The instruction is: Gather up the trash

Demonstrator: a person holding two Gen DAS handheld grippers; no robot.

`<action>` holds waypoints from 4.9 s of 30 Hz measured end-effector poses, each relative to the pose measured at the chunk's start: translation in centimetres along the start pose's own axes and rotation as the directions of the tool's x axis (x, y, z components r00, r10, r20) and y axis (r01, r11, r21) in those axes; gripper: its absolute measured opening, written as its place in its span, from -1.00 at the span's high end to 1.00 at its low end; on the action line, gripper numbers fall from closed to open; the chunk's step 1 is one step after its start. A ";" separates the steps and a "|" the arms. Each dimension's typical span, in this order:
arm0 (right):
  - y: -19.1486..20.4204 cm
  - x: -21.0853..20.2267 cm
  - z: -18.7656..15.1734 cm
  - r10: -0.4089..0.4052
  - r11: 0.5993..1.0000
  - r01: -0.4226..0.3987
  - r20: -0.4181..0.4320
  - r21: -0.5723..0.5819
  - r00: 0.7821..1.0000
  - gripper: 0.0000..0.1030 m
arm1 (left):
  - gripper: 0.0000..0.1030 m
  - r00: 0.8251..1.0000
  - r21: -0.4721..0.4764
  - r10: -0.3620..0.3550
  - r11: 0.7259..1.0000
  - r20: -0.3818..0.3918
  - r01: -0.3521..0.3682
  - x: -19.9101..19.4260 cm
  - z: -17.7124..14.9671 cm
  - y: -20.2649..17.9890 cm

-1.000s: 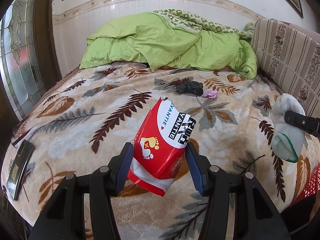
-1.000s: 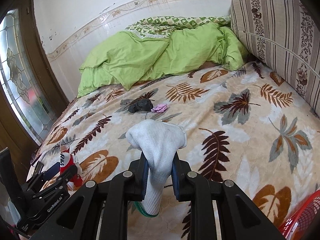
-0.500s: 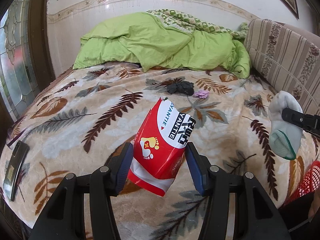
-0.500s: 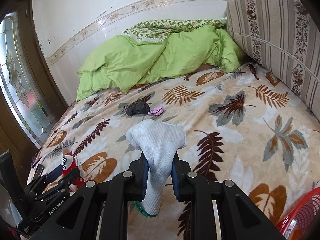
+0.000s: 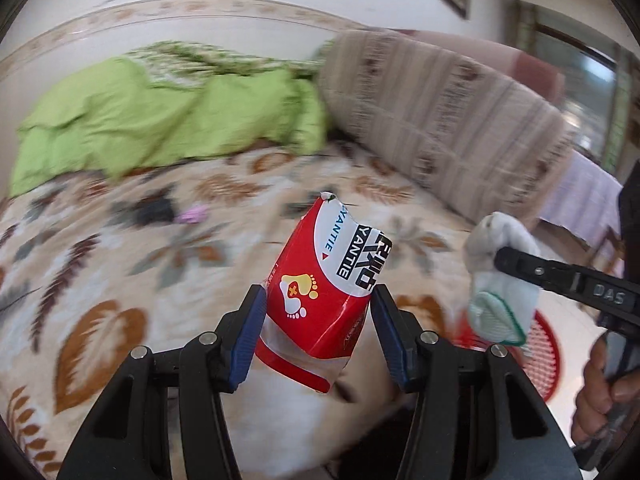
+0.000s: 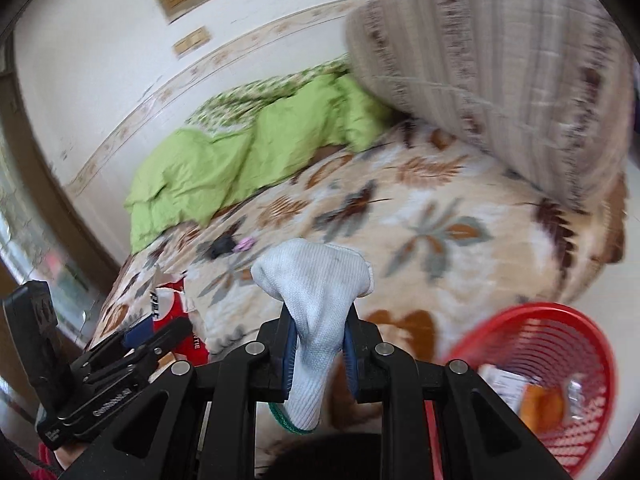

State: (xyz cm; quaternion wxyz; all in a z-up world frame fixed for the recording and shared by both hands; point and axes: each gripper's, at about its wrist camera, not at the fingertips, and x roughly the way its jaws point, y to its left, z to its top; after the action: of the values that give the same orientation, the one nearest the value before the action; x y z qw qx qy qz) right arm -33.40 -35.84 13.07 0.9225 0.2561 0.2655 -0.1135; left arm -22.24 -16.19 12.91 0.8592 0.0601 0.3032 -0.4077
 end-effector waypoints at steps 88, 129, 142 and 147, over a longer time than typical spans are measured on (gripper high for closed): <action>-3.0 -13.3 -5.8 -0.741 0.663 0.703 0.089 0.258 0.666 -0.90 | -1.00 0.993 0.264 -0.034 0.965 0.111 0.004 0.8 0.2 -7.6; 0.0 -12.1 -6.9 -0.695 0.715 0.670 0.097 0.199 0.713 -0.90 | -1.00 0.987 0.165 0.150 0.974 0.059 -0.157 -1.7 -2.9 -2.8; -0.1 -11.7 -6.9 -0.696 0.714 0.674 0.080 0.192 0.714 -0.90 | -1.00 0.988 0.158 0.140 0.976 0.058 -0.147 -1.5 -2.8 -2.7; -0.2 -11.6 -6.9 -0.697 0.712 0.676 0.072 0.191 0.714 -0.90 | -1.00 0.988 0.158 0.140 0.976 0.060 -0.148 -1.6 -2.8 -2.5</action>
State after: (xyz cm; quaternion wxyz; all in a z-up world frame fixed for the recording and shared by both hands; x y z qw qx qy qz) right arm -46.07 -31.44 14.32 0.8081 0.1992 0.2675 -0.4855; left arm -26.21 -15.84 11.89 0.8857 0.1417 0.2432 -0.3691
